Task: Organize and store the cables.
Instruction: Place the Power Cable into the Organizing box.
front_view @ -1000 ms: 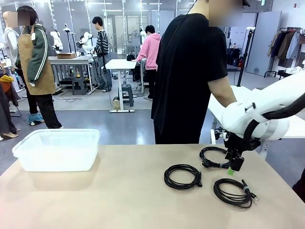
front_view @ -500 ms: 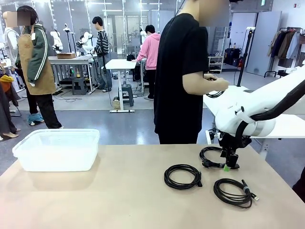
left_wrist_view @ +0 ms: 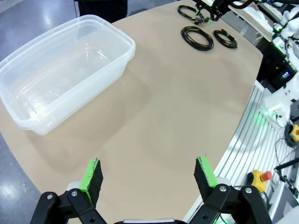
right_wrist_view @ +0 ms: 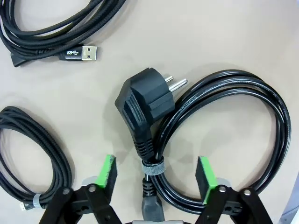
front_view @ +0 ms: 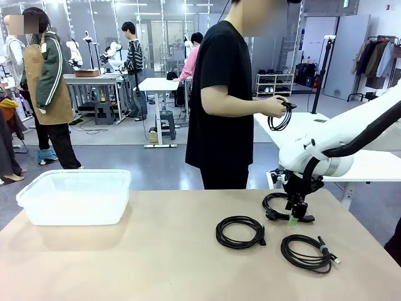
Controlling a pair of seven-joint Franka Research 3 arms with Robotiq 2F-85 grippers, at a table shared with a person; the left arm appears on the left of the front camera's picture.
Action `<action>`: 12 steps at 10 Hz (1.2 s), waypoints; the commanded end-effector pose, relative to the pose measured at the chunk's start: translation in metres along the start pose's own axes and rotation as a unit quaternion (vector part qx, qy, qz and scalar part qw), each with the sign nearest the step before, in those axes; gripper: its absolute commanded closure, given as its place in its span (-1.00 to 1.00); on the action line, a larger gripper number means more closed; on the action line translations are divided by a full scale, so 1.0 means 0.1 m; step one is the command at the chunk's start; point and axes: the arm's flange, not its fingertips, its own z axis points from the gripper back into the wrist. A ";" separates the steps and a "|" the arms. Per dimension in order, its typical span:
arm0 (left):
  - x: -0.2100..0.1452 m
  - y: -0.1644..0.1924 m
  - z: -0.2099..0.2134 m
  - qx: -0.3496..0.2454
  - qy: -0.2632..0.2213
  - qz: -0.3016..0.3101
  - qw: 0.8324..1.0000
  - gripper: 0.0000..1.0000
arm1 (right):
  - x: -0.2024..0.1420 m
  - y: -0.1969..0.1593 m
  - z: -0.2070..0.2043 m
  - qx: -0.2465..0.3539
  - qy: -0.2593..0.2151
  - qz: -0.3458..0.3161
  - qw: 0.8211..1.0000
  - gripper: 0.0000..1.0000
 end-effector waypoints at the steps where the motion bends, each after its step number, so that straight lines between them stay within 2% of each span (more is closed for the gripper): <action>1: 0.00 0.02 0.01 -0.008 -0.010 -0.009 1.000 -1.00 | 0.01 -0.06 -0.01 0.008 0.010 -0.009 1.000 0.51; 2: 0.00 0.02 0.01 -0.008 -0.010 -0.009 1.000 -1.00 | 0.01 -0.05 -0.01 0.011 0.012 -0.008 1.000 0.97; 5: 0.00 0.02 0.01 -0.008 -0.010 -0.009 1.000 -1.00 | 0.03 -0.04 -0.02 0.020 0.011 -0.009 1.000 1.00; 7: 0.00 0.02 0.01 -0.008 -0.010 -0.009 1.000 -1.00 | 0.06 0.01 0.15 0.018 0.011 -0.016 1.000 1.00; 9: 0.00 0.02 0.01 -0.008 -0.010 -0.009 1.000 -1.00 | 0.23 0.12 0.48 0.006 0.032 -0.039 0.999 1.00; 11: 0.00 0.02 0.01 -0.008 -0.010 -0.009 1.000 -1.00 | 0.45 0.27 0.77 0.000 0.009 -0.056 0.998 1.00; 12: 0.00 0.02 0.01 -0.008 -0.010 -0.009 1.000 -1.00 | 0.67 0.41 0.87 -0.001 0.021 -0.060 0.998 1.00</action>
